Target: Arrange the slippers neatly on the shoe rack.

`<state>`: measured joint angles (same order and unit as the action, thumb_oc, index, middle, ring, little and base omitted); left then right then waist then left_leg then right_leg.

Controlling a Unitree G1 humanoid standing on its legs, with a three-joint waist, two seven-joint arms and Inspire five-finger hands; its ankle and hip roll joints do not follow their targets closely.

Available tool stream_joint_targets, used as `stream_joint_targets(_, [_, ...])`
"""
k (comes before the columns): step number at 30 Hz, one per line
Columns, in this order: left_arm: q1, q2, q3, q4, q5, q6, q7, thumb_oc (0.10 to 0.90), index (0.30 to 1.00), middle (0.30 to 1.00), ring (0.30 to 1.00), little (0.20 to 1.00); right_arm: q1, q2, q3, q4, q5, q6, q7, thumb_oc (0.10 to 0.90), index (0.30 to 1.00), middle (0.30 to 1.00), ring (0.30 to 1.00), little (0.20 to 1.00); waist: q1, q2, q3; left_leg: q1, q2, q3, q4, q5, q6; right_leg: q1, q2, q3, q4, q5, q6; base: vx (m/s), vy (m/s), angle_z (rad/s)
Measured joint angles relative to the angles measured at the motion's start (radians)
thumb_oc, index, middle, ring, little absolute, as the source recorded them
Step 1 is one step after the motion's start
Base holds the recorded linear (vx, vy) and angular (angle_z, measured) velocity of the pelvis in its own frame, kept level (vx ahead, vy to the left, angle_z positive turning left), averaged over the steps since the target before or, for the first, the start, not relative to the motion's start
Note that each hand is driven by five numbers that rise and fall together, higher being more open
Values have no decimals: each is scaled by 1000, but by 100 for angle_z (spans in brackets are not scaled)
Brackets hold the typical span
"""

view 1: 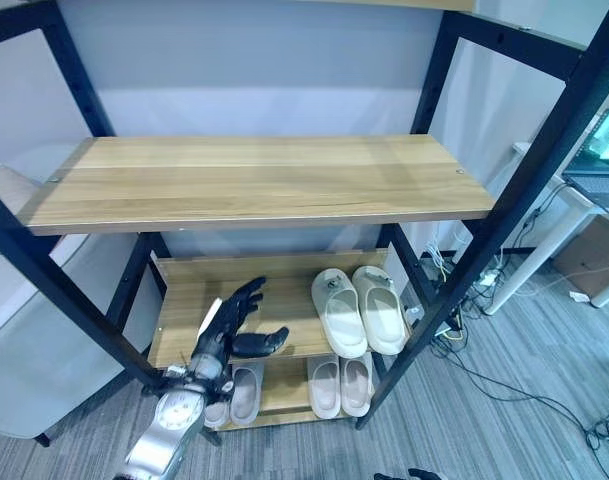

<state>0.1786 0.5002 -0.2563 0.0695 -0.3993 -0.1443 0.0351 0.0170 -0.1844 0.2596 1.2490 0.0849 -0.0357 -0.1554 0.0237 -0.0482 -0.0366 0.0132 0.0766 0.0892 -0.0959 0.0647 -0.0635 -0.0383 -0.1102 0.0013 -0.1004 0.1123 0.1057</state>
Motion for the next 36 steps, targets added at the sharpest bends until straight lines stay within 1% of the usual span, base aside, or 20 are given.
stream_joint_targets(2, [69,5,36,-11,-37,2,-28,800,900,900,900,900,15,-1,-18,1,-7,1,1,800,900,900,900,900,22,1,-1,5,4,-8,0,-4,-5,9,0,-6,0,-5,-3,-35,-20,11])
stream_joint_targets(4, [153,39,85,-45,-83,11,-54,800,900,900,900,900,30,-1,-32,3,-24,2,2,800,900,900,900,900,24,1,-1,9,5,-23,0,1,-2,22,1,-23,0,-4,-1,-26,-28,19])
stream_joint_targets(5, [164,49,92,-46,-93,13,-58,800,900,900,900,900,35,-2,-32,3,-27,2,2,800,900,900,900,900,28,0,-1,12,6,-25,0,1,-2,22,1,-24,0,-6,-1,-26,-34,12])
stream_joint_targets(7, [203,74,126,-47,-125,21,-73,800,900,900,900,900,58,-2,-31,6,-40,2,5,800,900,900,900,900,56,3,-5,17,7,-29,0,-3,-7,27,2,-27,0,-11,-2,-36,-33,5])
stream_joint_targets(10, [228,90,150,-43,-167,24,-100,800,900,900,900,900,62,-2,-31,32,-44,1,22,800,900,900,900,900,70,2,-11,15,6,-36,0,-2,-8,27,1,-29,0,-13,-5,-36,-19,3])
stream_joint_targets(12, [244,119,149,-35,-206,38,-135,800,900,900,900,900,64,-1,-31,43,-54,2,23,800,900,900,900,900,72,4,-15,16,6,-38,0,-1,-9,30,1,-31,0,-13,-6,-34,-11,2])
stream_joint_targets(14, [276,154,148,-12,-305,63,-202,800,900,900,900,900,67,-1,-31,44,-64,-1,23,800,900,900,900,900,62,3,-25,18,7,-37,0,-1,-10,30,2,-30,0,-12,-6,0,0,0])
stream_joint_targets(17, [278,156,138,50,-357,110,-245,800,900,900,900,900,65,-1,-31,44,-67,-1,25,800,900,900,900,900,63,5,-27,19,7,-35,0,-1,-10,30,2,-29,0,-12,-6,0,0,0])
stream_joint_targets(19, [280,153,130,98,-360,115,-259,800,900,900,900,900,65,-1,-31,47,-68,-1,27,800,900,900,900,900,60,6,-28,19,7,-35,0,-1,-10,30,2,-29,0,-12,-6,0,0,0])
stream_joint_targets(20, [270,153,115,142,-361,111,-264,800,900,900,900,900,64,-1,-31,51,-68,-1,28,800,900,900,900,900,60,8,-31,19,7,-35,0,-1,-10,30,2,-29,0,-12,-6,0,0,0])
stream_joint_targets(22, [243,142,70,308,-340,122,-262,800,900,900,900,900,60,-5,-30,54,-67,-2,40,800,900,900,900,900,50,18,-41,19,7,-33,0,-1,-10,29,2,-27,0,-13,-7,-11,4,-2])
stream_joint_targets(24, [204,75,70,477,-302,111,-258,800,900,900,900,900,55,-7,-31,63,-65,-3,41,800,900,900,900,900,41,23,-45,19,6,-29,0,-2,-10,26,1,-26,0,-13,-7,-26,3,-5])
stream_joint_targets(25, [162,6,74,624,-261,120,-217,800,900,900,900,900,52,-6,-31,70,-62,-3,42,800,900,900,900,900,36,24,-49,18,5,-28,0,-2,-10,25,1,-25,0,-13,-7,0,0,0])
stream_joint_targets(26, [123,-48,87,731,-223,100,-205,800,900,900,900,900,51,-7,-32,72,-58,-3,42,800,900,900,900,900,33,17,-53,18,5,-28,0,-2,-10,25,1,-25,0,-13,-7,0,0,0])
stream_joint_targets(27, [36,-126,123,939,-144,97,-141,800,900,900,900,900,52,-6,-31,73,-46,-3,43,800,900,900,900,900,35,24,-54,16,0,-28,0,-1,-10,24,0,-26,0,-13,-8,0,0,0])
stream_joint_targets(29, [-4,-200,152,1098,-30,99,-78,800,900,900,900,900,52,-5,-35,71,-15,-7,44,800,900,900,900,900,15,13,-62,16,1,-28,0,-1,-10,24,1,-28,0,-13,-9,0,0,0])
stream_joint_targets(30, [-1,-210,148,1112,-3,98,-64,800,900,900,900,900,53,-5,-37,71,-7,-9,43,800,900,900,900,900,8,7,-62,16,2,-27,0,-2,-10,23,2,-27,0,-14,-10,0,0,0])
stream_joint_targets(31, [-38,-231,160,1197,52,79,-55,800,900,900,900,900,60,-4,-52,81,15,-15,46,800,900,900,900,900,6,-2,-61,16,3,-26,0,-2,-10,23,2,-28,0,-14,-10,0,0,0])
stream_joint_targets(32, [-43,-233,161,1201,58,80,-41,800,900,900,900,900,63,-6,-53,82,22,-12,47,800,900,900,900,900,6,-4,-60,16,3,-25,0,-2,-10,23,2,-28,0,-14,-11,0,0,0])
stream_joint_targets(36, [-84,-229,195,1284,167,65,-30,800,900,900,900,900,66,-29,-55,104,60,-11,82,800,900,900,900,900,-2,1,-60,18,8,-21,0,-3,-10,22,2,-27,0,-14,-11,5,1,-4])
